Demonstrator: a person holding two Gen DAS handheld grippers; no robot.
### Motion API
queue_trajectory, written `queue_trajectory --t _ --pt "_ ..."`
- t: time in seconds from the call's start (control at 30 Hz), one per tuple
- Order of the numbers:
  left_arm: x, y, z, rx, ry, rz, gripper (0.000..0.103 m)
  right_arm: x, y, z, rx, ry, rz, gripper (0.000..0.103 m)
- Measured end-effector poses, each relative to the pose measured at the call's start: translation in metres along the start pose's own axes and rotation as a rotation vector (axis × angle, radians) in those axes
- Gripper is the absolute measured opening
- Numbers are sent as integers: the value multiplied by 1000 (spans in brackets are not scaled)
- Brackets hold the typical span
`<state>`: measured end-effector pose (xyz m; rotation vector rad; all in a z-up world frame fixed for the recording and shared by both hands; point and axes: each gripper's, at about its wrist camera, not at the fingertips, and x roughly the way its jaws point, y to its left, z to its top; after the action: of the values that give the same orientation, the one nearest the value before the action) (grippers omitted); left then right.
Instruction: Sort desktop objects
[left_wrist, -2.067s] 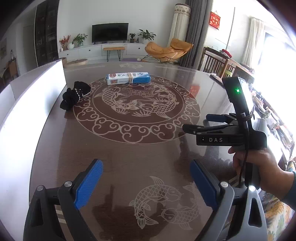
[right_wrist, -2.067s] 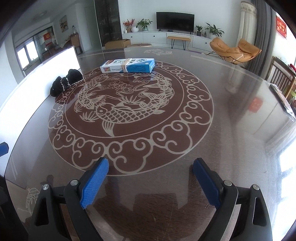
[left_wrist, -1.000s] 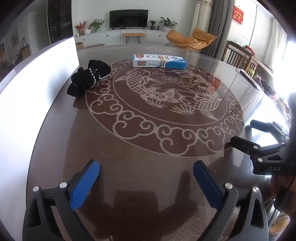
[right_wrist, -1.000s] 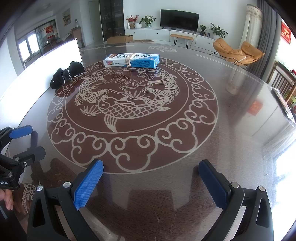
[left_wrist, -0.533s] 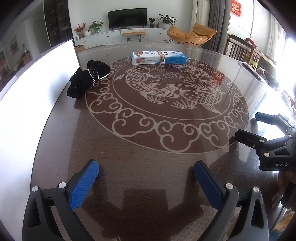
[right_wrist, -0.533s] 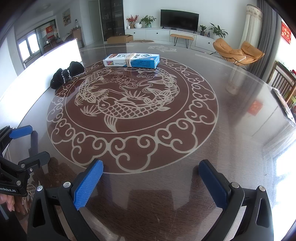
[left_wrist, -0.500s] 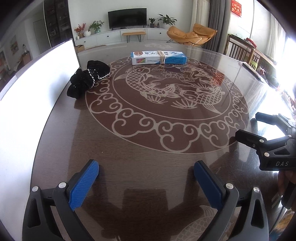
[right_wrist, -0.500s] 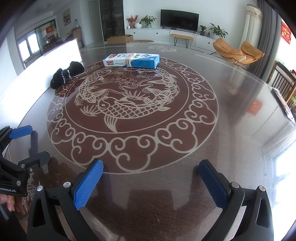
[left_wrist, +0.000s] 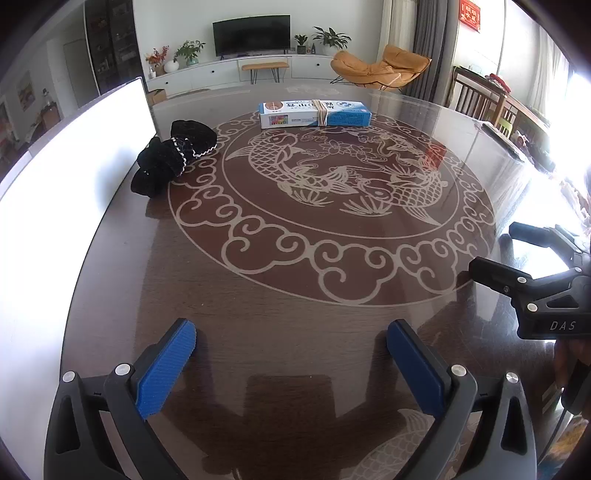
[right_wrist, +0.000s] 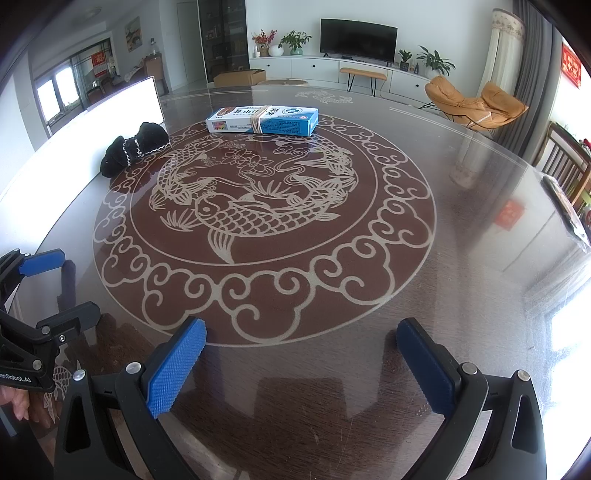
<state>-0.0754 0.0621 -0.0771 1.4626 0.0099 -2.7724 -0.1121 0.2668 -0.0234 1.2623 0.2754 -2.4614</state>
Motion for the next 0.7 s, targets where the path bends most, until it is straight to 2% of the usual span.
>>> queue_trajectory --t 0.27,0.4,0.43,0.5,0.6,0.7 --pt "0 1 1 32 15 -13 103 0 0 0 0 0 0 103" --pt "-3 16 -3 26 9 -15 103 0 0 0 0 0 2 103" --pt "-5 21 -6 16 5 -11 103 0 -1 1 -2 -3 12 103" --pt "-6 26 -8 -2 0 -4 103 -1 -2 6 -16 -13 86 103" --pt "-5 26 -8 -8 -5 8 103 -1 -1 36 -66 -62 53 103" --pt "-5 26 -7 -11 -6 9 103 5 -2 91 -68 -121 73 103"
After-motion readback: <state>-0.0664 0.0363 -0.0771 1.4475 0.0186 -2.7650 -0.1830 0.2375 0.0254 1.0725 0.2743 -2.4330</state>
